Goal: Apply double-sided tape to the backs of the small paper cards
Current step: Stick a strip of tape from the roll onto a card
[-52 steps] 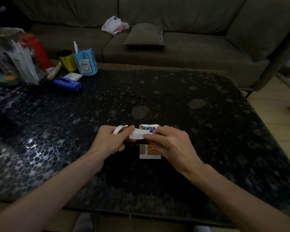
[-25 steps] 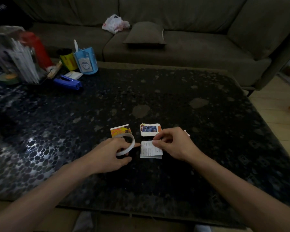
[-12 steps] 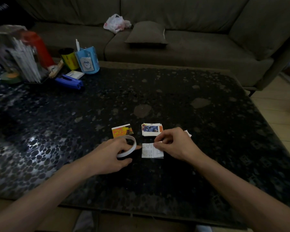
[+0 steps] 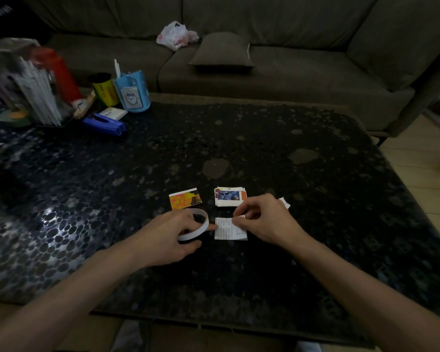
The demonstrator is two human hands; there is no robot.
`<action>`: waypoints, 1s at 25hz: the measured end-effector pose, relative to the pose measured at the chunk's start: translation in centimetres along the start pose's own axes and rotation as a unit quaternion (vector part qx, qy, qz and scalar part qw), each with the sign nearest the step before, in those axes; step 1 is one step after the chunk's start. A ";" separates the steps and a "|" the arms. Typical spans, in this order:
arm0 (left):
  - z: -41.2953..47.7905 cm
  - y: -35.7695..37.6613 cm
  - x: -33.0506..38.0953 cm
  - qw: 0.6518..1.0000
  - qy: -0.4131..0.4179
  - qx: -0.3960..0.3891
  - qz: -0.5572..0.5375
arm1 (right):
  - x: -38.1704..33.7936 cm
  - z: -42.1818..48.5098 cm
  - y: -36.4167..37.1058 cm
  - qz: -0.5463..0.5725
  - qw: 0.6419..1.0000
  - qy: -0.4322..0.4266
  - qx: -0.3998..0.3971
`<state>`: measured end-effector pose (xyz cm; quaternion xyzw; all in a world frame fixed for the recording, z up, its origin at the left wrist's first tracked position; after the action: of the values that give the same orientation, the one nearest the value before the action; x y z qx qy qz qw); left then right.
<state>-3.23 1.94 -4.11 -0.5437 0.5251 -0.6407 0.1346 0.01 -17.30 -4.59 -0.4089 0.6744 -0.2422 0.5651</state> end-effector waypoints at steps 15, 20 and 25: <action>0.4 0.5 -0.2 0.999 -0.004 -0.007 0.047 | -0.7 -0.1 0.6 -0.116 0.987 -0.008 0.107; 0.5 0.6 -0.4 0.999 0.002 0.002 0.042 | 0.3 0.2 0.0 -0.113 0.990 0.017 0.080; 0.5 0.6 -0.8 1.000 0.007 0.014 0.027 | 1.0 0.2 -0.5 -0.081 0.996 0.028 0.033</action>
<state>-2.76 2.01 -5.05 -0.5227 0.5317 -0.6479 0.1558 0.36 -18.43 -4.81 -0.4364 0.6461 -0.3209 0.5376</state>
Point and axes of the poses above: each hand's wrist, its own z-axis towards the middle knuckle, its own y-axis out of the palm, x = y × z, the point moved 8 cm from there along z, towards the middle knuckle, and after that the axes turned 5 degrees about -z, right-handed, at the moved point
